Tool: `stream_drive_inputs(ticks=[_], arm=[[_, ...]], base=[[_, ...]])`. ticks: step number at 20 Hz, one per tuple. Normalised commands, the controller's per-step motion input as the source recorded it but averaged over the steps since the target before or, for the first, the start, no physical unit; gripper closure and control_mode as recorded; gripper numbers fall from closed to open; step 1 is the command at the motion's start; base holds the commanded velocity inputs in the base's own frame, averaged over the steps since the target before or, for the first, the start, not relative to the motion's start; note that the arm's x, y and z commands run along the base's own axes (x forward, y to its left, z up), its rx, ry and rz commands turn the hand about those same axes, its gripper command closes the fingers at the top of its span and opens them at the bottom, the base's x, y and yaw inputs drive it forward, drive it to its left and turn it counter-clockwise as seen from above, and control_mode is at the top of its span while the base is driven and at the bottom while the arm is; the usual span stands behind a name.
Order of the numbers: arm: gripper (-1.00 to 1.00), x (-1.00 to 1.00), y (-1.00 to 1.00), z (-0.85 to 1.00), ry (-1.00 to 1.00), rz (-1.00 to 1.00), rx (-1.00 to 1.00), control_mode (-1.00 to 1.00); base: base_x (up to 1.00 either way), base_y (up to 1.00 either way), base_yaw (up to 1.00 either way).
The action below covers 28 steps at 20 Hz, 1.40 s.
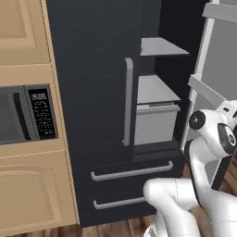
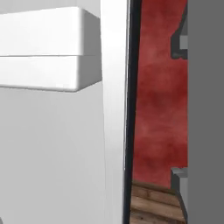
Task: Retrieve the butter from the fridge and place it on a plate on the dining table. Then retrieve the butter knife by the fridge and place it near the plate.
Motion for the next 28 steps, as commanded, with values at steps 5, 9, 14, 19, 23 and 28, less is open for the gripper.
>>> stream_drive_inputs(ticks=[5, 9, 14, 19, 23, 28], arm=[[-1.0, 0.0, 0.6, 0.14, -0.05, -0.01, 0.63, -1.0], [-1.0, 0.0, 0.8, 0.01, -0.05, 0.0, 0.65, -1.0], [-1.0, 0.0, 0.73, 0.3, -0.1, 0.0, 0.48, -1.0], [-1.0, 0.01, 0.9, 0.08, -0.28, 0.0, 0.36, -1.0], [-1.0, 0.13, 0.86, 0.03, -0.21, 0.0, 0.41, -1.0], [-1.0, 0.1, 0.67, 0.18, -0.09, 0.0, 0.21, -1.0]], base=[[0.0, 0.0, 0.0], [0.0, 0.0, 0.0], [0.0, 0.0, 0.0], [0.0, 0.0, 0.0], [0.0, 0.0, 0.0], [0.0, 0.0, 0.0]])
